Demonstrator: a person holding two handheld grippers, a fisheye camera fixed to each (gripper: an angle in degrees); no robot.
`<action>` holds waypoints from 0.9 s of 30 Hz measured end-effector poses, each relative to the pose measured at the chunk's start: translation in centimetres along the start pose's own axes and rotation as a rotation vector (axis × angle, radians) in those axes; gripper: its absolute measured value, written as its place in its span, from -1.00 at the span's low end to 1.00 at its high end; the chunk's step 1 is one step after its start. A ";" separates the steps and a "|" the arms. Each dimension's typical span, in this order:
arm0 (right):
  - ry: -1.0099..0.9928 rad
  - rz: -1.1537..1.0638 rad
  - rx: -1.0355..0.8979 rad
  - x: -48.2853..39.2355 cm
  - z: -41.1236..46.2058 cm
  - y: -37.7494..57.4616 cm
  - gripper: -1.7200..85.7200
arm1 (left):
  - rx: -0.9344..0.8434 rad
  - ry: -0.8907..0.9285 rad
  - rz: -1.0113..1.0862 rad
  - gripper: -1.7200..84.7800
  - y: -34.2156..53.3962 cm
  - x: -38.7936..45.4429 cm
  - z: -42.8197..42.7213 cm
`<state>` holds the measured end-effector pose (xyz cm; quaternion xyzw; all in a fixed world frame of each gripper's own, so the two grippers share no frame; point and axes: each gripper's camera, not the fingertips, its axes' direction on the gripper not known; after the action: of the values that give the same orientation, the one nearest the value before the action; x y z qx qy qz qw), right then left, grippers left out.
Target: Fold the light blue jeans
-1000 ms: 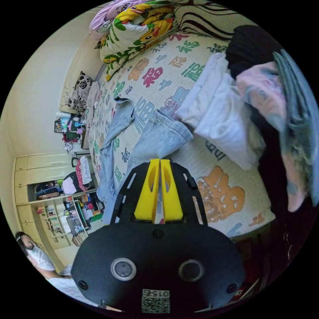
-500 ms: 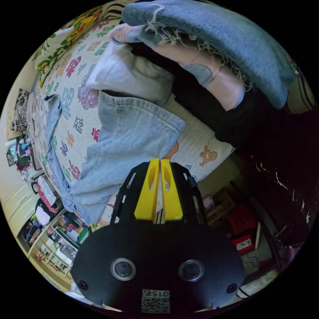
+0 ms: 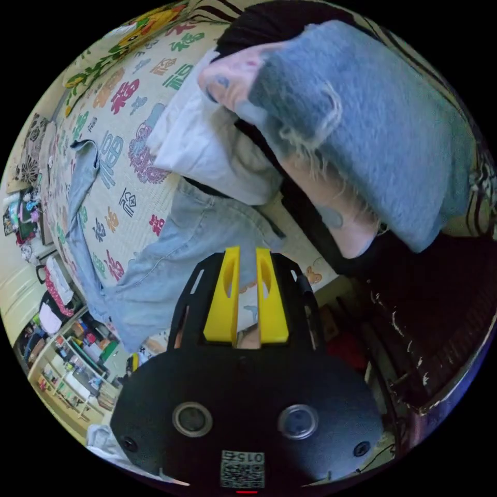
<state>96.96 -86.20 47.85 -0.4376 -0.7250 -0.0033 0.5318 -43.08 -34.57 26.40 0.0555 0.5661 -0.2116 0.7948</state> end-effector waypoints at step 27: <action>-0.717 -0.578 -0.060 -28.8 -0.1 -27.8 -0.91 | -0.081 -0.089 1.102 -0.96 1.7 46.0 21.0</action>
<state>80.75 -121.56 38.44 -0.2060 -0.9551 -0.0209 0.2117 -11.62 -52.48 -8.88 0.3038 0.4268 0.2553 0.8127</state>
